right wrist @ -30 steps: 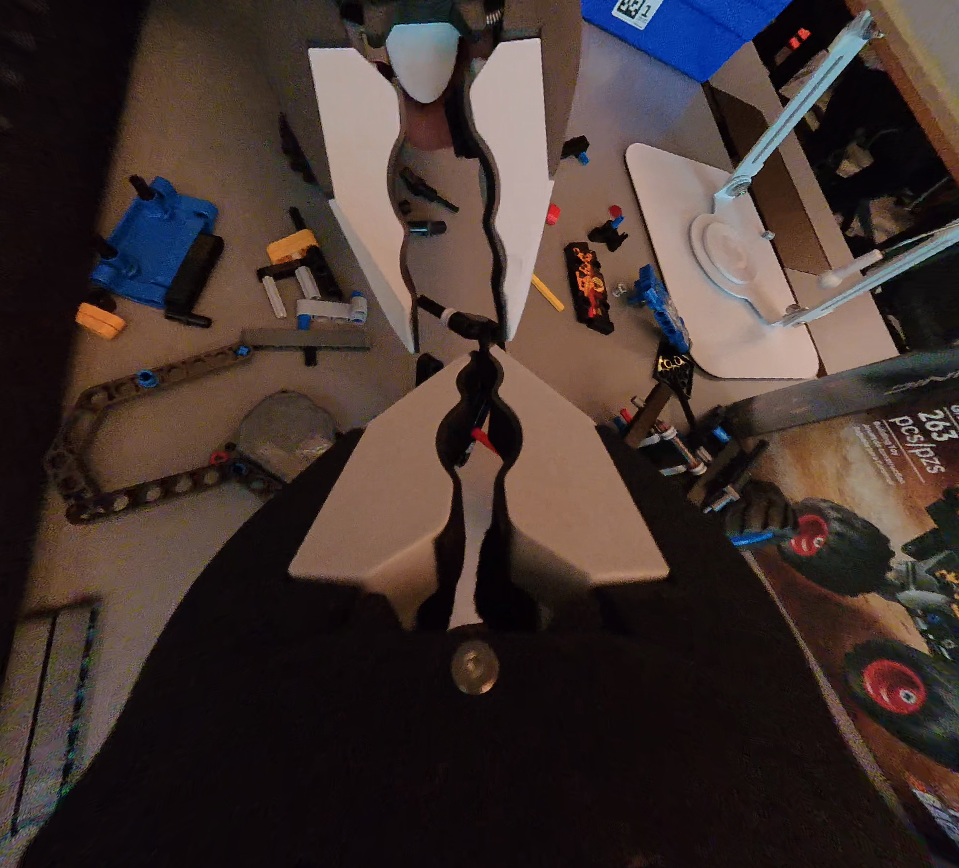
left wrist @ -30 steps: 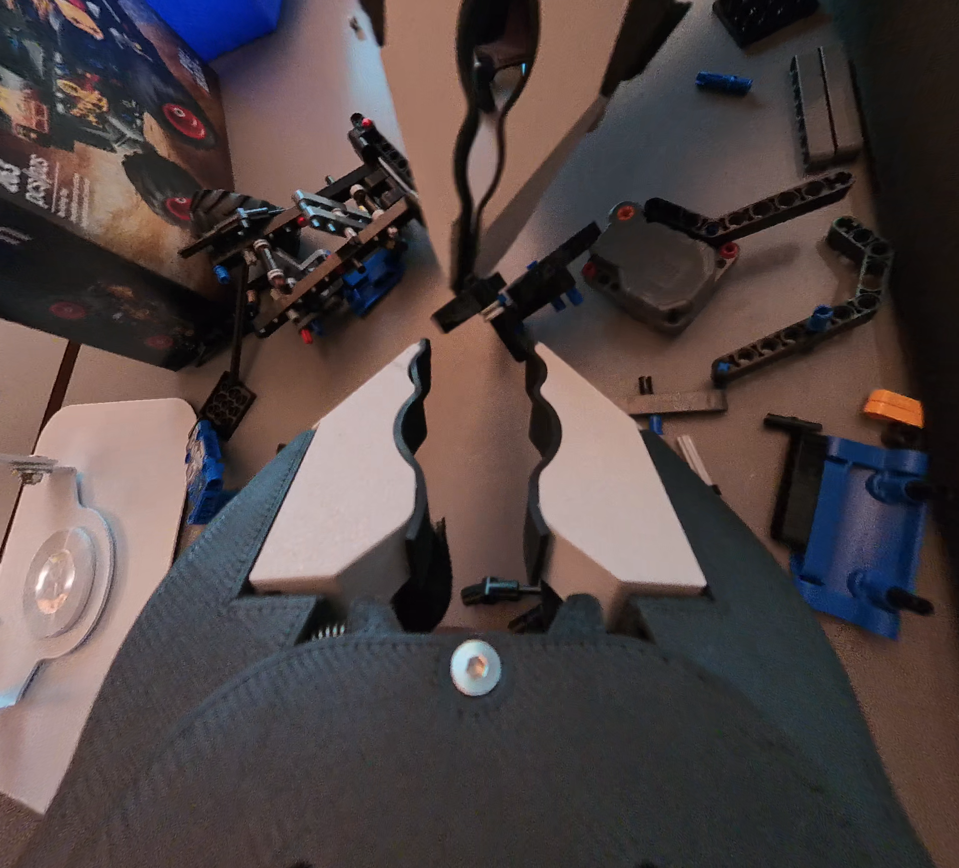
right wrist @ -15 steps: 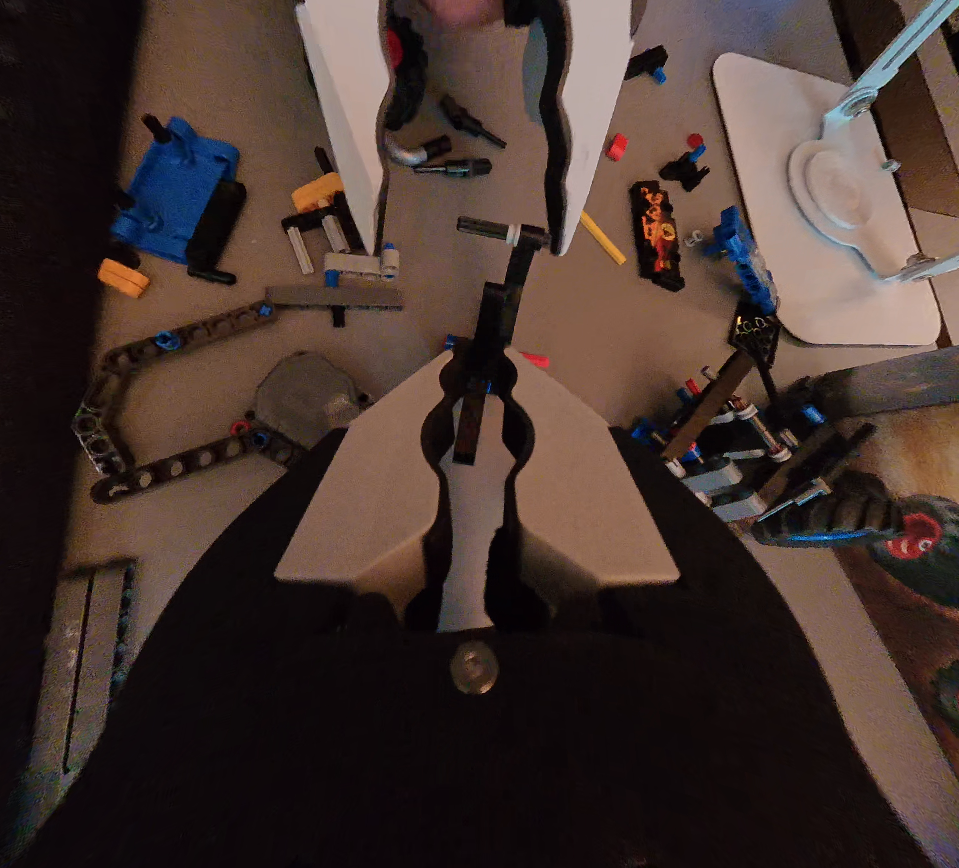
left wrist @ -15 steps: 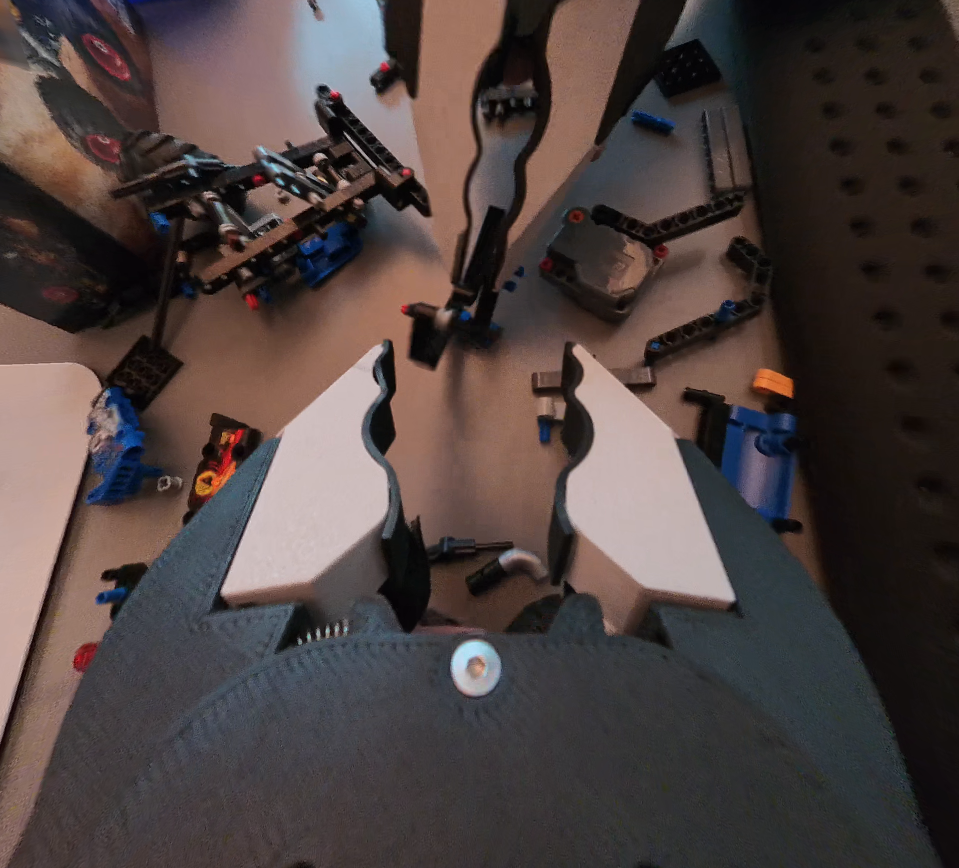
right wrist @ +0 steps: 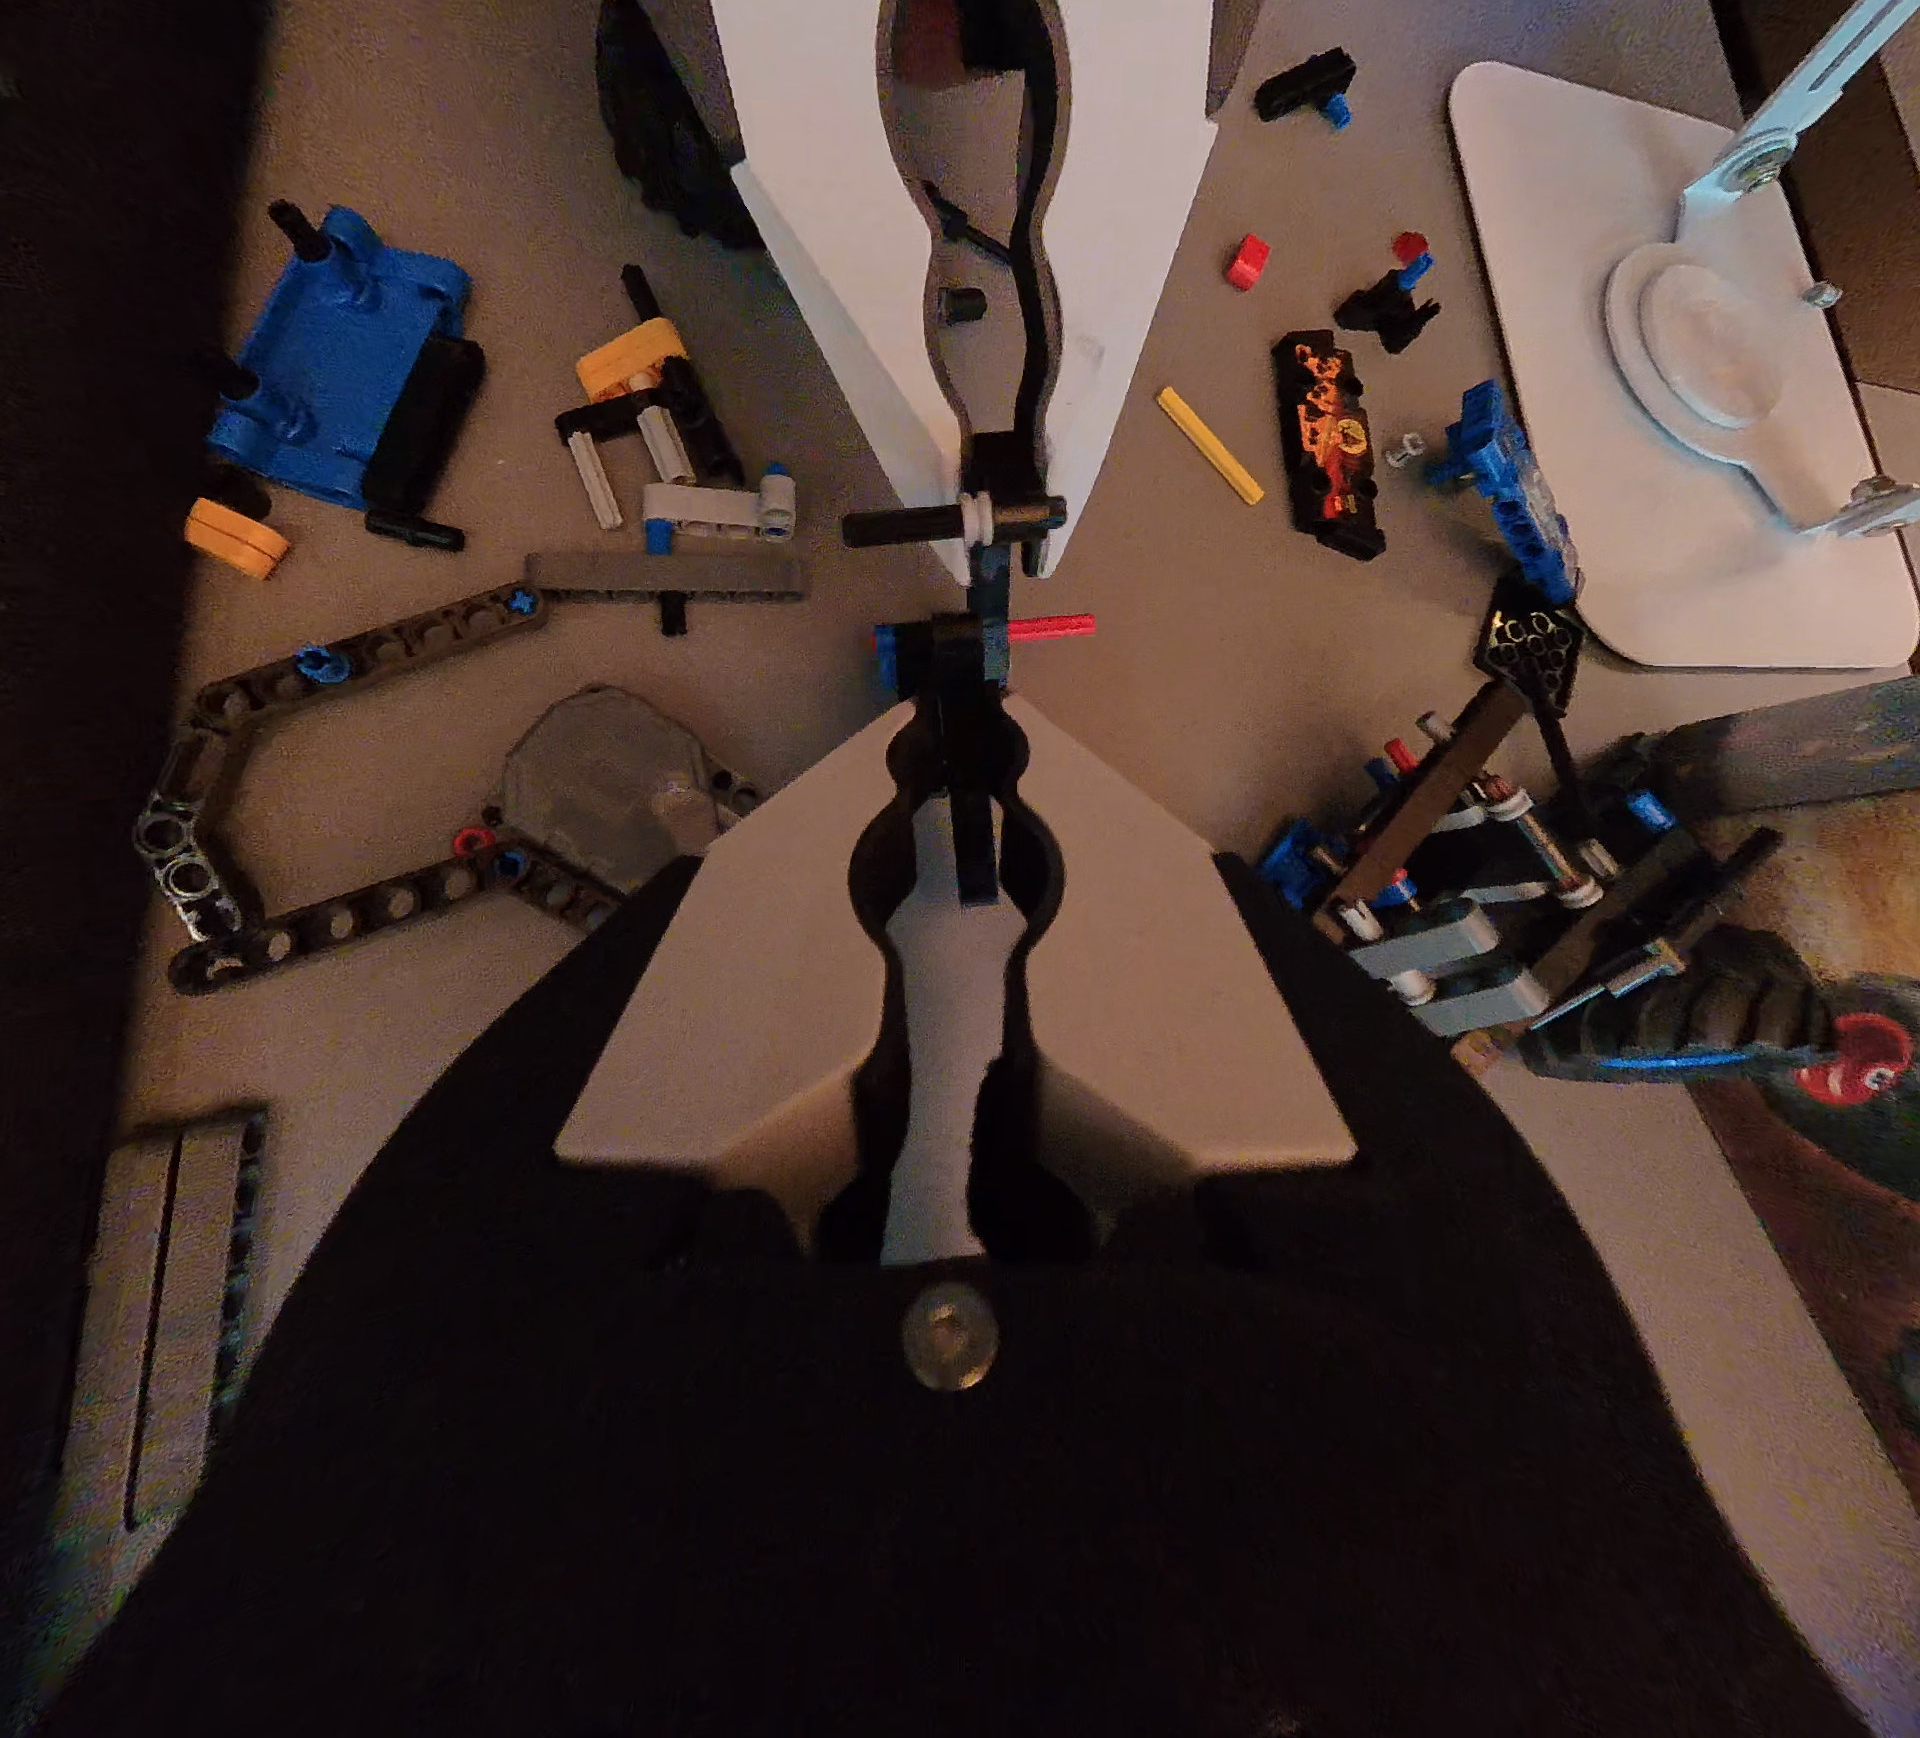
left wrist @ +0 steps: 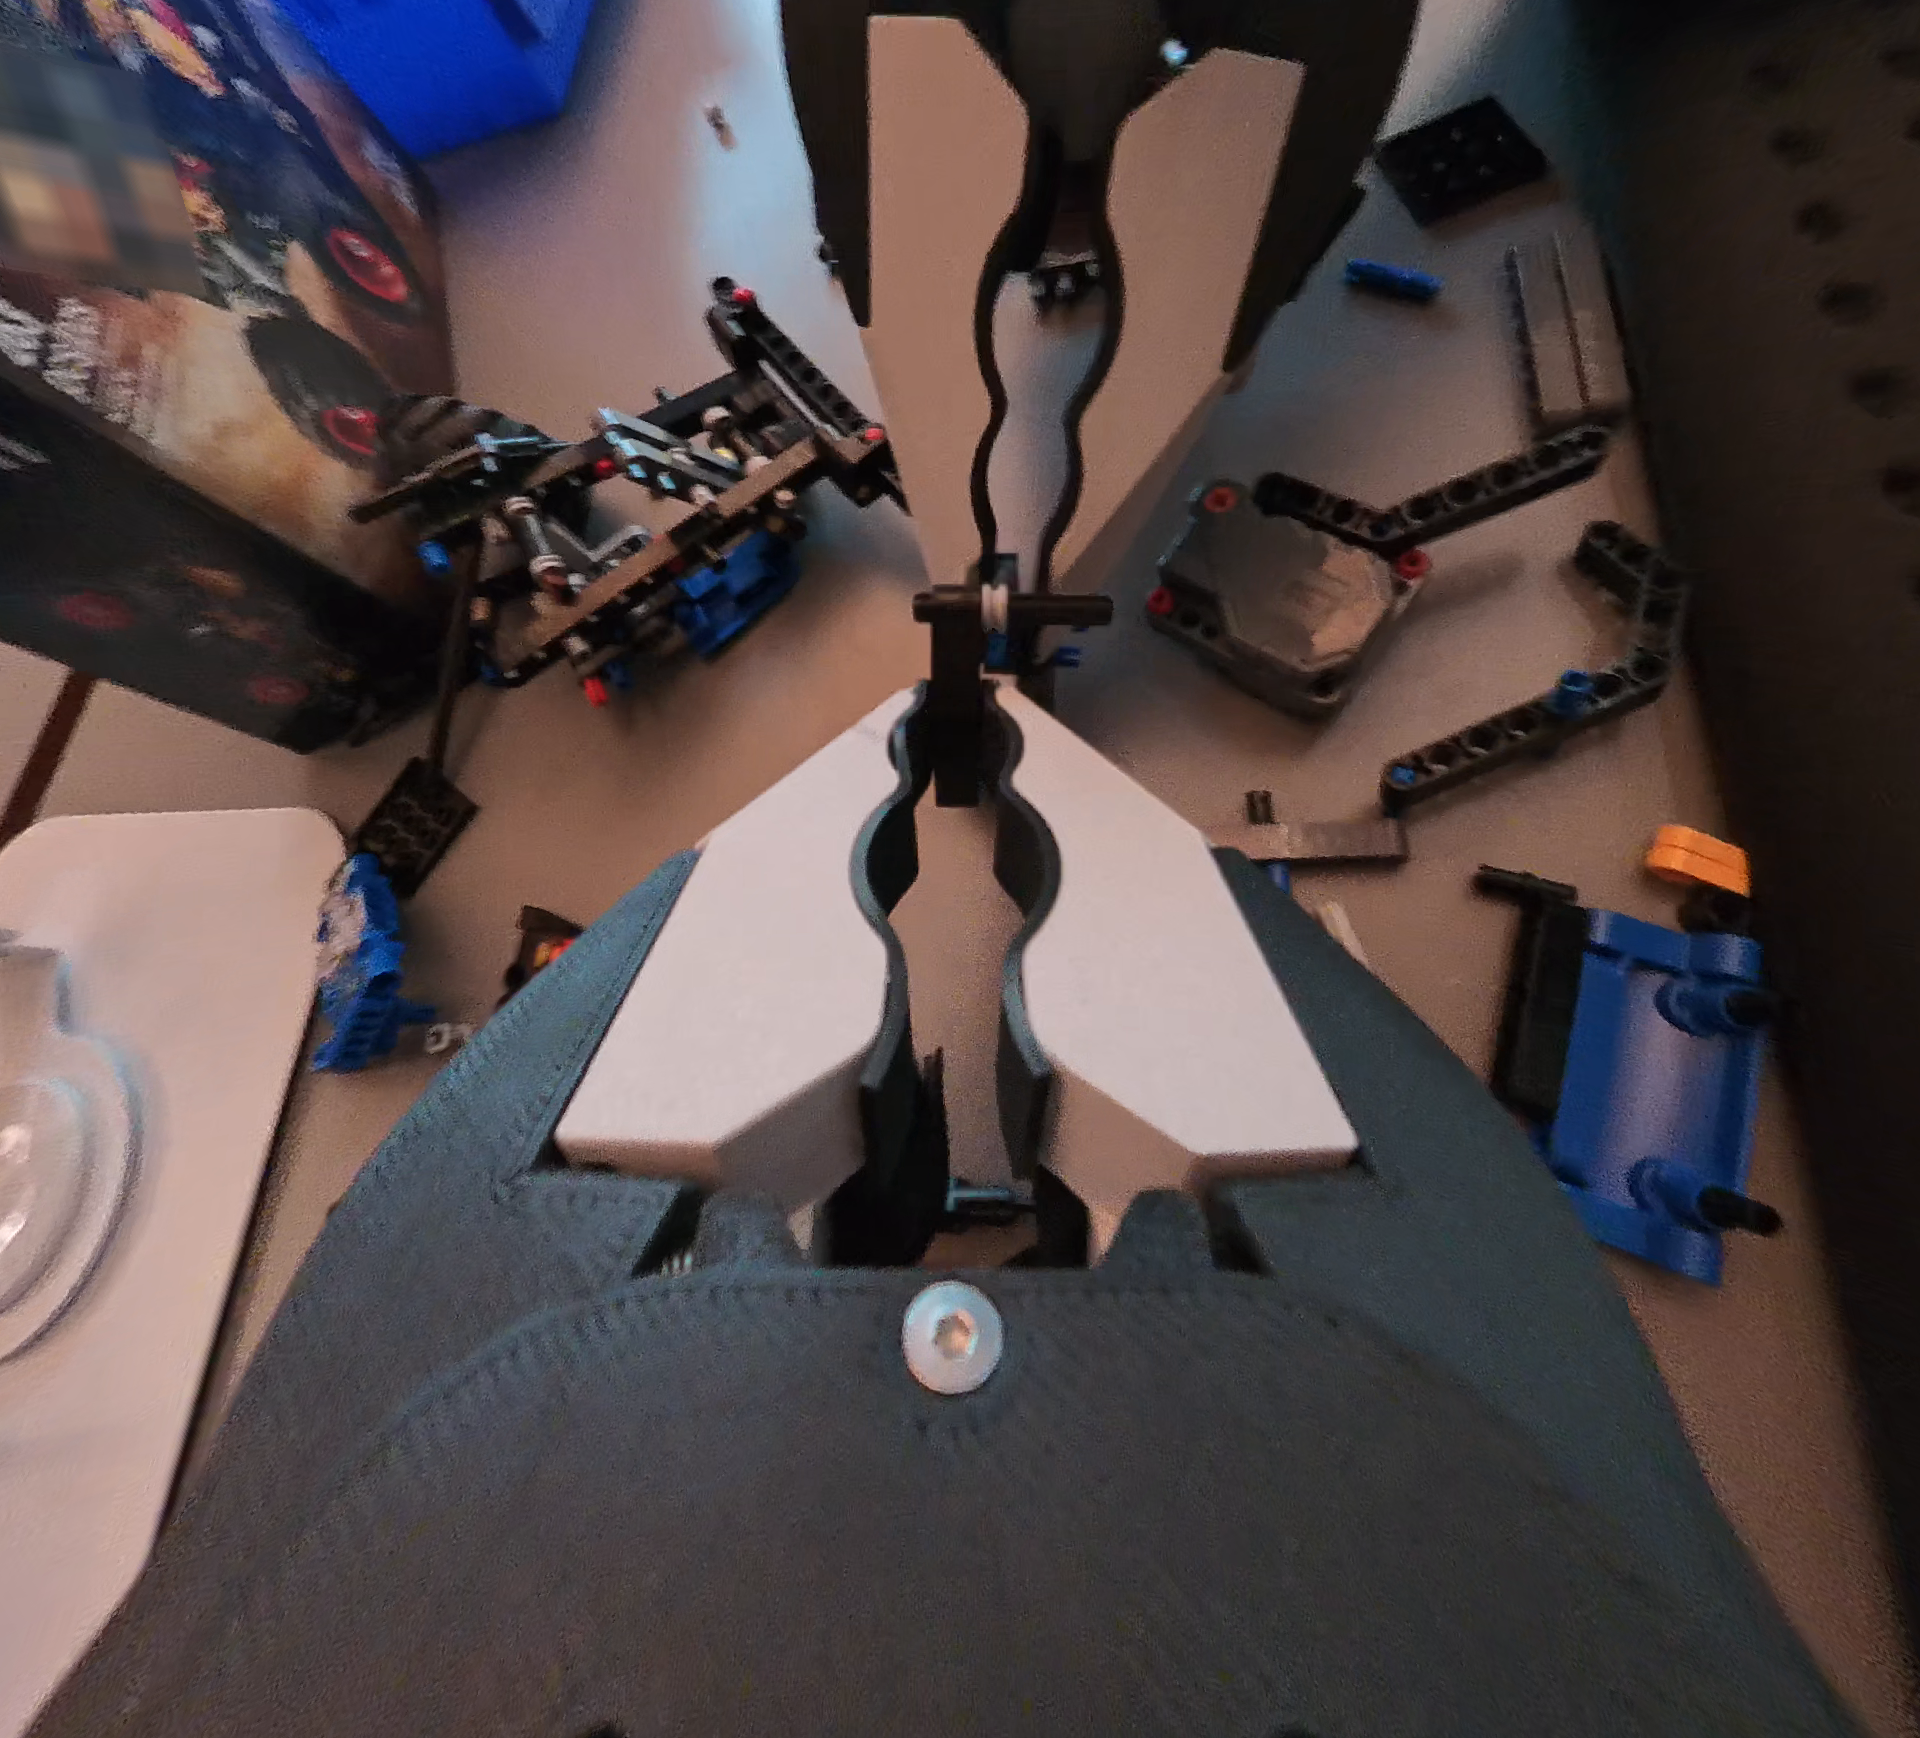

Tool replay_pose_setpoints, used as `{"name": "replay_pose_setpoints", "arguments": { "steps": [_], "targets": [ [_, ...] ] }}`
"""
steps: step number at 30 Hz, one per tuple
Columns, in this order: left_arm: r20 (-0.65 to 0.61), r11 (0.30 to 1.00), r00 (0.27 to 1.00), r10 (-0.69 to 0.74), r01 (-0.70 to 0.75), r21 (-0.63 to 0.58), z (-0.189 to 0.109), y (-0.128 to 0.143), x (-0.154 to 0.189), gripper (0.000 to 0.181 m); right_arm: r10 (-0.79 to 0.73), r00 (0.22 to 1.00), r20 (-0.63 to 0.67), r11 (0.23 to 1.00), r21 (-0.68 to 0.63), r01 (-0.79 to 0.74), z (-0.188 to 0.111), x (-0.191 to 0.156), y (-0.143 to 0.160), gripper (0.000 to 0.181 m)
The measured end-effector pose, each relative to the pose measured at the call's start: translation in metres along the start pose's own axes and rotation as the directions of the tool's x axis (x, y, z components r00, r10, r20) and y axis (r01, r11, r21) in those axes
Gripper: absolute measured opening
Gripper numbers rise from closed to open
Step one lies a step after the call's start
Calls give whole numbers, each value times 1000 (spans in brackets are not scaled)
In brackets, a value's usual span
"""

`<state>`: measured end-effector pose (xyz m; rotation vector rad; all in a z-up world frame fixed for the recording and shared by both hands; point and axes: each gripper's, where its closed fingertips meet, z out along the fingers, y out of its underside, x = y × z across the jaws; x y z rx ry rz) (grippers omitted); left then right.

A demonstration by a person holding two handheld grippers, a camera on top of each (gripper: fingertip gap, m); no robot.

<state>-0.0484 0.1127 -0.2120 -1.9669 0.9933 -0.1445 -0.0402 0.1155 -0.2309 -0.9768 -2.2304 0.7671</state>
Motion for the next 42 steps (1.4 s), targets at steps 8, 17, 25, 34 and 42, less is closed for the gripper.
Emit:
{"name": "replay_pose_setpoints", "arguments": {
  "steps": [8, 17, 25, 34, 42],
  "targets": [
    [239, 1000, 971, 15, -10, -20, 0, -4, -35, 5, 251, 967, 31, 928, 278, -250, -35, 23, -41, 17],
    [474, 981, 860, 189, -147, -124, 2, -14, -55, 5, 539, 835, 113, 777, 316, -545, -34, 45, -33, 11],
    [554, 958, 781, 288, -232, -171, -3, -24, -59, 5, 560, 816, 139, 755, 318, -573, -34, 44, -36, 9],
    [626, 918, 672, 395, -305, -252, -9, -34, -64, 6, 465, 885, 24, 824, 353, -443, -35, 44, -47, 1],
    [657, 972, 717, 234, -189, -140, -19, -38, -70, 6, 462, 886, -39, 826, 382, -414, -37, 47, -55, 2]
  ]
}}
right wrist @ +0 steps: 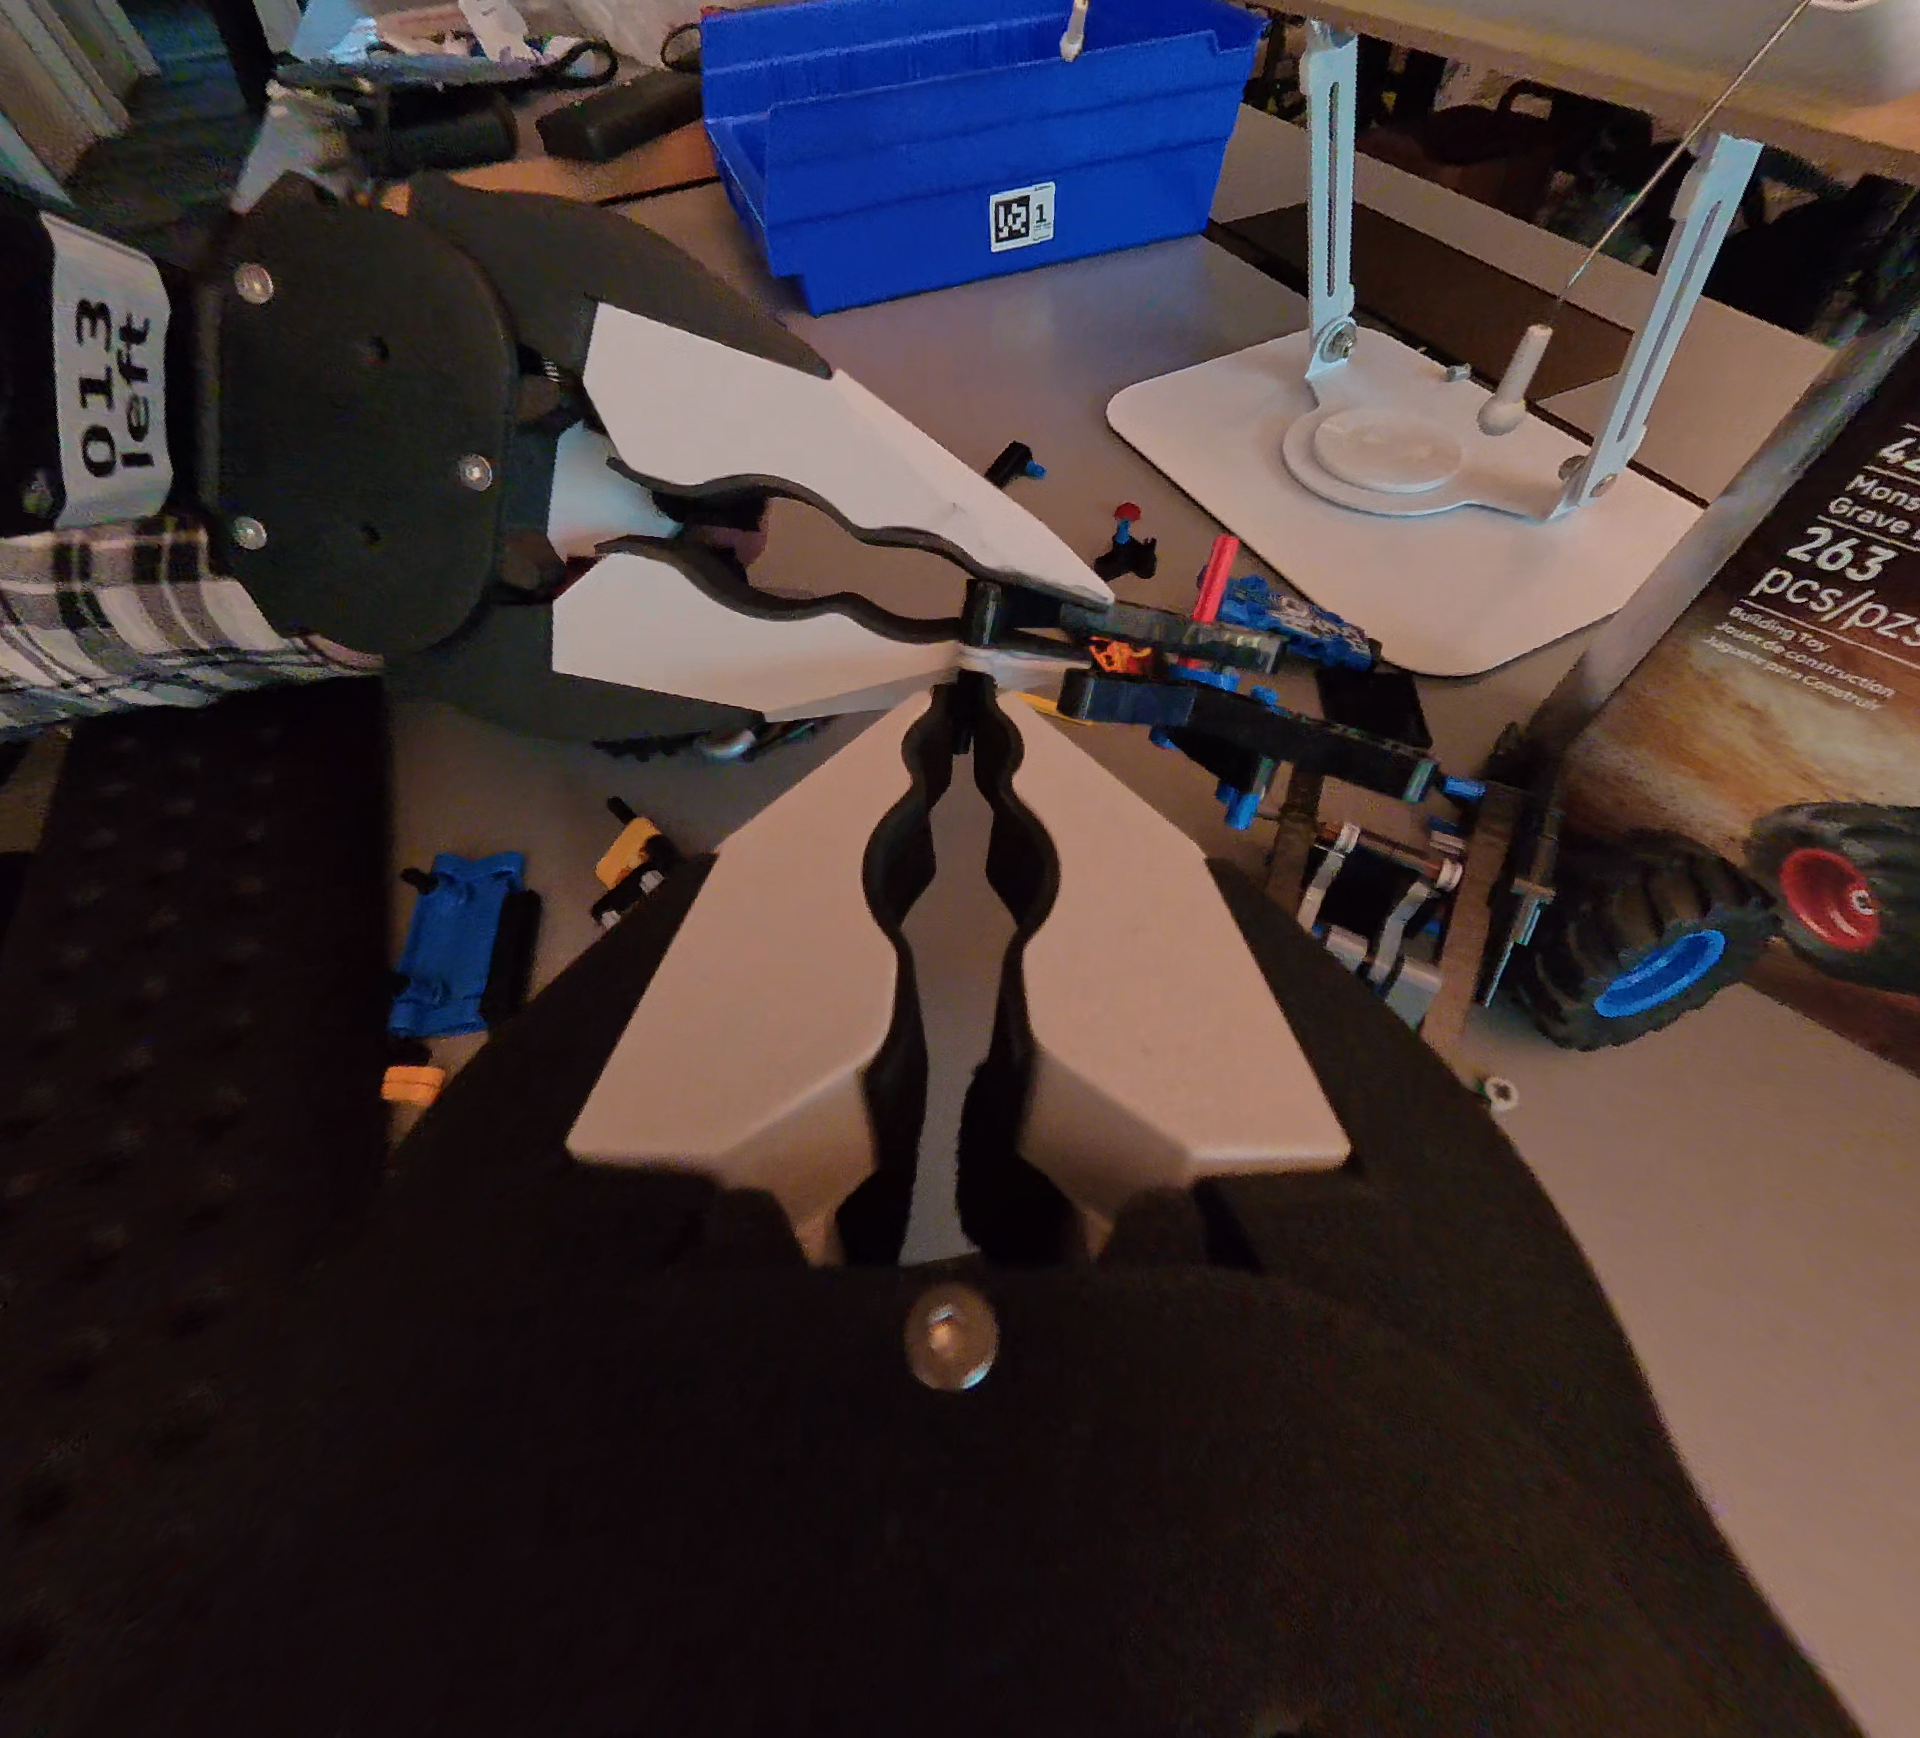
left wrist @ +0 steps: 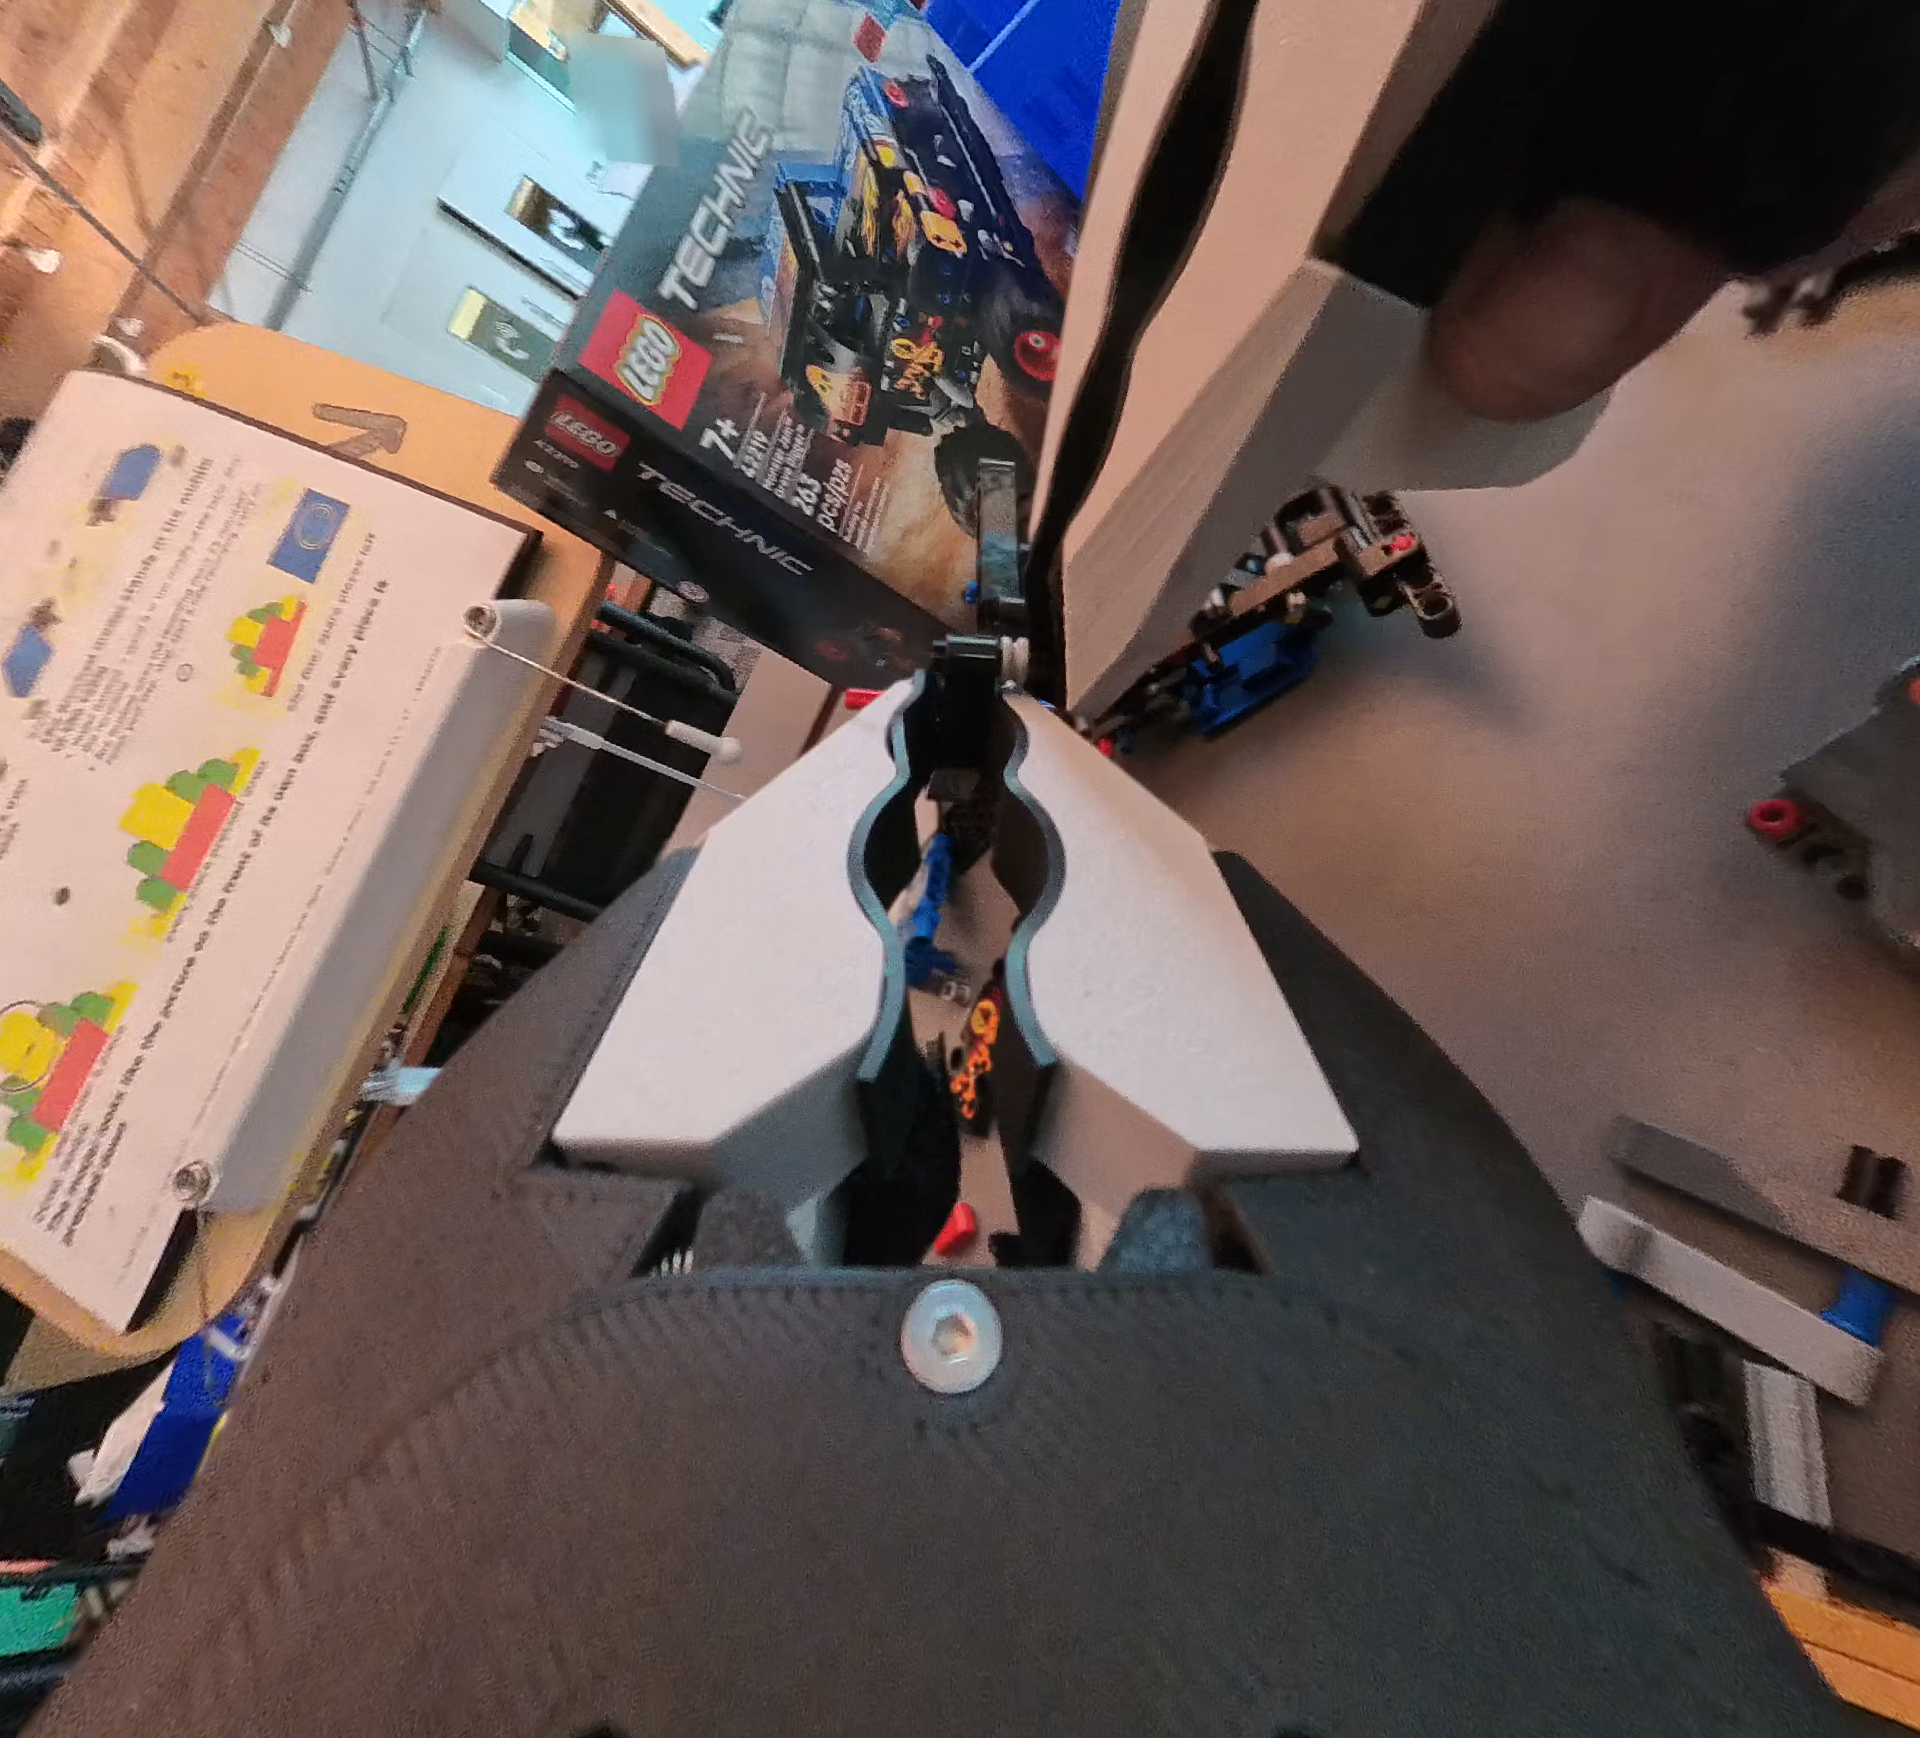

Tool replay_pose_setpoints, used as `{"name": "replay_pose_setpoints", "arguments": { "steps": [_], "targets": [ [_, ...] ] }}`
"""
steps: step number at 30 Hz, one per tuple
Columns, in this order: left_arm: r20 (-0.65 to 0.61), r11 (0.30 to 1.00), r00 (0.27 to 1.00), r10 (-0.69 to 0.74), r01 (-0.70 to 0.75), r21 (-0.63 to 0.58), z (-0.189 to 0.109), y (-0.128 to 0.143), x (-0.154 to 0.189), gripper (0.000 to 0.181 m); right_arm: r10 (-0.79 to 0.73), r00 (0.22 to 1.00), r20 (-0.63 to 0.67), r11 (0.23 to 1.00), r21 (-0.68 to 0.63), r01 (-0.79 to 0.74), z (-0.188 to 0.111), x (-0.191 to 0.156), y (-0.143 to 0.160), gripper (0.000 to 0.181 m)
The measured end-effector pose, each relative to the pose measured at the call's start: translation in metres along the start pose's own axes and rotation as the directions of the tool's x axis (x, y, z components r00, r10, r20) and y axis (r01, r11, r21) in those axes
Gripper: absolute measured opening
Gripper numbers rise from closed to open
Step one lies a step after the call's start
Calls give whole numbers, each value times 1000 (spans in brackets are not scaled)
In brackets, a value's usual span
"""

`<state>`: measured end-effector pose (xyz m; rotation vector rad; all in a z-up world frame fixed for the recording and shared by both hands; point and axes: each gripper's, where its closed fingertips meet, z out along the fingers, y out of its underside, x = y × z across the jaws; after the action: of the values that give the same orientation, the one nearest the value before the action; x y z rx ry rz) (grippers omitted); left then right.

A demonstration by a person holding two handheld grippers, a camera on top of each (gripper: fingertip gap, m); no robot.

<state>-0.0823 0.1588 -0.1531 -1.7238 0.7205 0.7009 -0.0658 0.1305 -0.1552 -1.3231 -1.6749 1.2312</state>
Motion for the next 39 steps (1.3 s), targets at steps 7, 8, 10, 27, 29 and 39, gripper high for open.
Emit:
{"name": "replay_pose_setpoints", "arguments": {
  "steps": [7, 8, 10, 27, 29, 39],
  "targets": [
    [-72, 994, 991, -109, 110, 16, -5, 8, -7, 5, -110, 993, 44, 988, -102, 114, 6, -14, 10, 2],
    [-113, 989, 985, -130, 137, 52, -5, 1, -4, 5, -106, 991, 83, 977, -175, 119, 8, -17, 28, 2],
    [-150, 966, 958, -245, 254, 39, -2, 4, -13, 5, -86, 987, 135, 963, -241, 117, 8, -18, 52, 2],
    [-366, 944, 878, -307, 329, -4, -7, 15, 15, 5, -130, 992, 8, 968, -217, 128, -6, 14, 43, 22],
    [-345, 951, 896, -278, 307, 30, -8, 10, 13, 5, -80, 996, -29, 971, -230, 71, -5, 22, 47, 23],
    [-301, 965, 936, -184, 230, 128, -14, -12, 16, 6, 75, 996, -54, 993, -83, -80, -8, 33, 29, 6]
  ]
}}
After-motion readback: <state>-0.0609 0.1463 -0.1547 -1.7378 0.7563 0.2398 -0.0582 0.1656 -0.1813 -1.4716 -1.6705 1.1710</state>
